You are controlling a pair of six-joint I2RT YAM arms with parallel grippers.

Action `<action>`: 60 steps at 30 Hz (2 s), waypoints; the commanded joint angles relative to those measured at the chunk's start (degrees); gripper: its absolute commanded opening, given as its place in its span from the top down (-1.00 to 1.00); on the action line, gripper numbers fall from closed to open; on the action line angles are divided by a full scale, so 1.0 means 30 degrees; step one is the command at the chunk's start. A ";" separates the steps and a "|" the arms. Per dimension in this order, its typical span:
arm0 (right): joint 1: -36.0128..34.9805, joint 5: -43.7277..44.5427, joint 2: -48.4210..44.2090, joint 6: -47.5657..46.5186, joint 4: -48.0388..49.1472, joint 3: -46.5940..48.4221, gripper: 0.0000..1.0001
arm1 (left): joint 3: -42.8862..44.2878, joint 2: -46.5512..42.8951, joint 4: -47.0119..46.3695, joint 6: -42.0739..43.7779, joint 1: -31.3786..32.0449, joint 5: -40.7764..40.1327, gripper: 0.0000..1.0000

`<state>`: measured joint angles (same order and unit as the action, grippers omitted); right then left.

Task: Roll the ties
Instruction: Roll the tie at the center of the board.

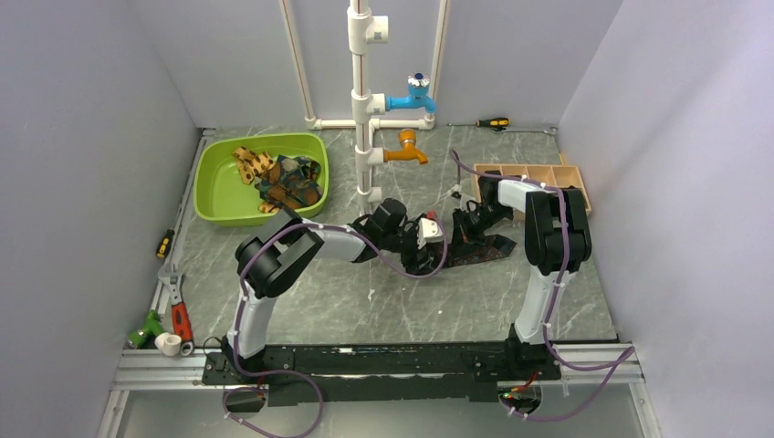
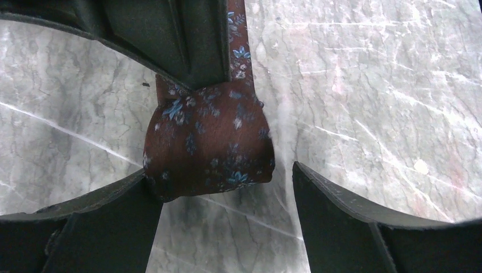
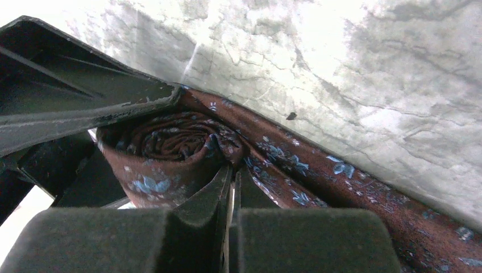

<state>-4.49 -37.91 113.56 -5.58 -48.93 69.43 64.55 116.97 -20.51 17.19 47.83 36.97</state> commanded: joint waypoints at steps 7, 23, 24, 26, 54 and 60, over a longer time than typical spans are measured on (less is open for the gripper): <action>0.0083 0.3892 0.0676 -0.1120 0.1537 0.0075 1.00 | 0.1239 0.1987 -0.2961 -0.3341 0.0592 -0.0269 -0.67; 0.0197 0.0791 -0.0313 -0.1065 -0.0097 0.0229 1.00 | 0.1517 0.2280 0.3386 -0.0266 0.0792 -0.3272 0.64; 0.0339 0.0551 -0.0520 -0.1170 -0.0434 0.0371 1.00 | 0.1206 0.2000 0.4062 0.0204 0.0730 -0.3293 0.69; 0.0748 0.0164 -0.0951 -0.1450 -0.1190 0.0732 0.83 | 0.0619 0.1517 0.5186 0.1054 0.0668 -0.3347 0.74; 0.0286 -0.3446 -0.0045 -0.1020 -0.0582 -0.0245 0.78 | 0.1848 0.1706 0.9446 0.3913 0.1650 -0.4618 0.42; 0.0865 -0.1115 0.0534 -0.1927 -0.1293 -0.0342 1.00 | 0.1834 0.1400 0.8224 0.4393 0.1510 -0.3639 -0.09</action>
<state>-3.27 -51.18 112.60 -7.68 -56.18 69.12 72.88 118.37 -4.27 27.33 52.23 25.65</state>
